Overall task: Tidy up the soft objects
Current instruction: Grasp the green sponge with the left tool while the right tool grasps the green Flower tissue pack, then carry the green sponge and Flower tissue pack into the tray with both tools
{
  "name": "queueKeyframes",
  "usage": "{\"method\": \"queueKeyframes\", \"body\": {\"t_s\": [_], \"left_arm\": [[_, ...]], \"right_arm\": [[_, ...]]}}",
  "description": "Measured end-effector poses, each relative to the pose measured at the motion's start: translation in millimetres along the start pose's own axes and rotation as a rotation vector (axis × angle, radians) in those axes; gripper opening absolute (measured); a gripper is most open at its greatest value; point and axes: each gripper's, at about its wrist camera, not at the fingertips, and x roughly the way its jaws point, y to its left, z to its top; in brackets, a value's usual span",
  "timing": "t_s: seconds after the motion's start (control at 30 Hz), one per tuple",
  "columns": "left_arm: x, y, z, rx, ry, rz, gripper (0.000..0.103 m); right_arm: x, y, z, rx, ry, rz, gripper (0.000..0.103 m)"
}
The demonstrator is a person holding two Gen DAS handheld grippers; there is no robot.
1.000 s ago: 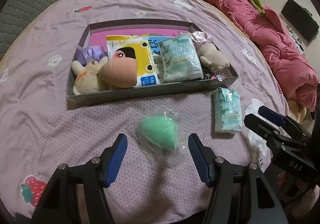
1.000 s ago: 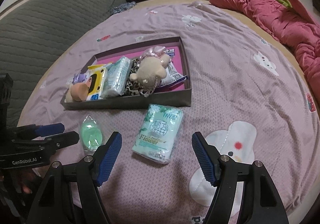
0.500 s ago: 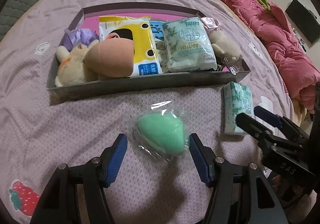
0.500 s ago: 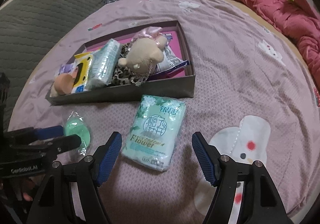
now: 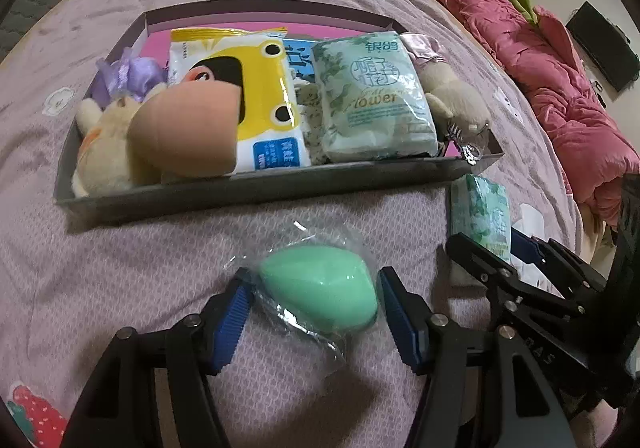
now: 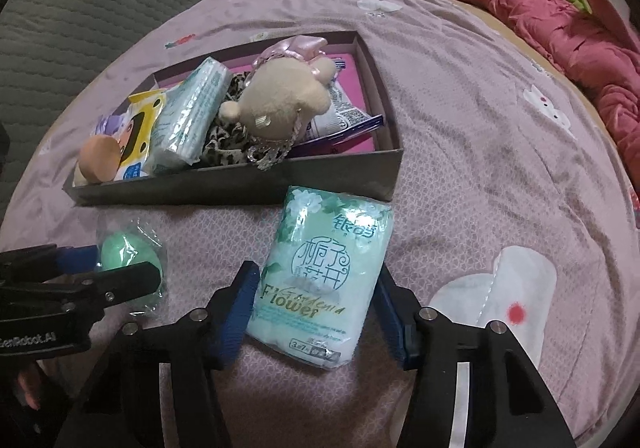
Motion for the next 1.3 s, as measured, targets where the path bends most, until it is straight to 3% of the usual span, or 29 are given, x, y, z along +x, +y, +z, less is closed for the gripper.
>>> {"method": "queueKeyframes", "body": {"t_s": [0.27, 0.9, 1.3], "left_arm": [[-7.5, -3.8, 1.3, 0.013, -0.020, -0.009, 0.052], [-82.2, 1.9, 17.8, 0.014, -0.166, -0.014, 0.052], [-96.7, 2.6, 48.1, 0.042, -0.211, 0.017, 0.052]], "right_arm": [[-14.5, -3.1, 1.5, 0.010, -0.011, 0.019, 0.053], [-63.4, 7.1, 23.9, 0.022, -0.128, 0.068, 0.053], [-77.7, 25.2, 60.0, -0.050, -0.197, 0.065, 0.053]]}}
